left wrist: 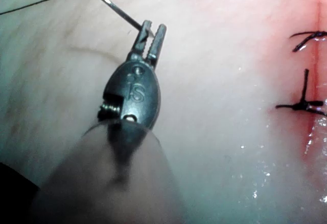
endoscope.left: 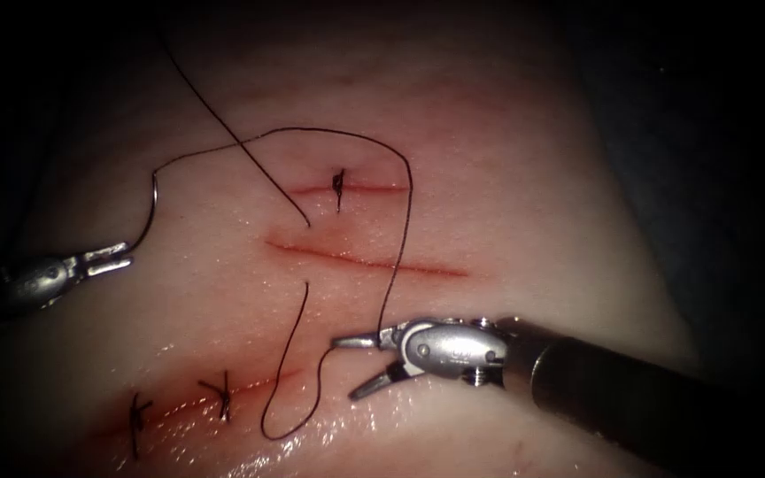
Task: Wound Closure
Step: Use the right gripper to pull the suture through the wound until a short tail remains.
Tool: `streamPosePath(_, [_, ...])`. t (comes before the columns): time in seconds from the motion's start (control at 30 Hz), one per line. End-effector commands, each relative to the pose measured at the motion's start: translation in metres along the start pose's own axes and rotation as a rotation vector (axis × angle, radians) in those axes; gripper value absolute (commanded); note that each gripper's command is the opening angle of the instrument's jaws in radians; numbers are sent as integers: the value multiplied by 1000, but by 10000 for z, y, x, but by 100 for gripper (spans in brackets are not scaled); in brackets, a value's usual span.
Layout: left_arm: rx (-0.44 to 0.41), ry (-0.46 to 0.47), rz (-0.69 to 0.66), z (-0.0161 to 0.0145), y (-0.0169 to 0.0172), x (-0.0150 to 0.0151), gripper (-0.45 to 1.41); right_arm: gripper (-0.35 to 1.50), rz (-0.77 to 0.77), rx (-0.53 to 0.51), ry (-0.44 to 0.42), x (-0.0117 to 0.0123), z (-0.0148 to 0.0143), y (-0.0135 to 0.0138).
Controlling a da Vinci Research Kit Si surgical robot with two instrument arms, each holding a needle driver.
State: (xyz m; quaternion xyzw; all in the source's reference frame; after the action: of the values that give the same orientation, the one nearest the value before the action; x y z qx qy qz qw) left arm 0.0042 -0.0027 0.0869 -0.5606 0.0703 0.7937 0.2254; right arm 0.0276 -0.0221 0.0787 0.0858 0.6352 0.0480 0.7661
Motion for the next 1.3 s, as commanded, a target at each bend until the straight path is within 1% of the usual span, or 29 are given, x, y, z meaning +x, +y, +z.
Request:
streamPosePath(0.03, [-1,1,1,6,-1,-4,-45,148,6,-18,-9,-13,-7,14])
streamPosePath(0.1, [-1,2,1,7,-1,-5,-45,148,10,-29,-19,-18,-18,17])
streamPosePath(0.17, [-1,1,0,8,-3,-5,-45,148,20,-49,-31,-24,-38,19])
streamPosePath(0.23, [-1,1,0,8,-3,-6,-45,148,23,-53,-35,-24,-43,20])
streamPosePath(0.27, [-1,1,0,9,-3,-6,-45,148,34,-77,-52,-26,-59,23])
streamPosePath(0.3, [-1,1,0,9,-3,-6,-45,148,34,-77,-52,-26,-59,23])
streamPosePath(0.33, [-1,1,0,9,-3,-6,-45,148,45,-93,-65,-28,-77,28])
streamPosePath(0.37, [-1,1,0,9,-4,-6,-45,148,54,-100,-68,-28,-82,29])
streamPosePath(0.43, [-2,1,0,8,-4,-6,-45,148,63,-134,-95,-36,-106,34])
streamPosePath(0.57, [-4,1,0,7,-6,-6,-45,148,71,-171,-131,-47,-134,35])
streamPosePath(0.6, [-4,1,0,7,-6,-6,-45,148,71,-171,-131,-47,-134,35])
streamPosePath(0.63, [-5,1,-1,7,-7,-6,-45,148,74,-186,-144,-50,-143,35])
streamPosePath(0.8, [-7,1,-2,6,-8,-6,-45,148,145,-219,-167,-64,-171,32])
streamPosePath(0.9, [-8,1,-1,5,-9,-6,-45,148,182,-243,-180,-72,-184,32])
streamPosePath(0.93, [-8,1,-1,5,-9,-6,-45,148,182,-243,-180,-72,-184,32])
streamPosePath(1.0, [-9,1,-1,3,-10,-7,-45,148,246,-277,-189,-80,-199,36])
streamPosePath(1.03, [-9,1,-1,3,-10,-7,-45,148,246,-277,-189,-80,-199,36])
streamPosePath(1.07, [-11,3,-1,3,-10,-7,-45,148,266,-295,-192,-84,-208,38])
streamPosePath(1.23, [-11,2,-1,1,-12,-7,-45,148,302,-344,-214,-93,-233,42])
streamPosePath(1.3, [-10,0,0,0,-13,-8,-45,148,328,-360,-223,-97,-251,44])
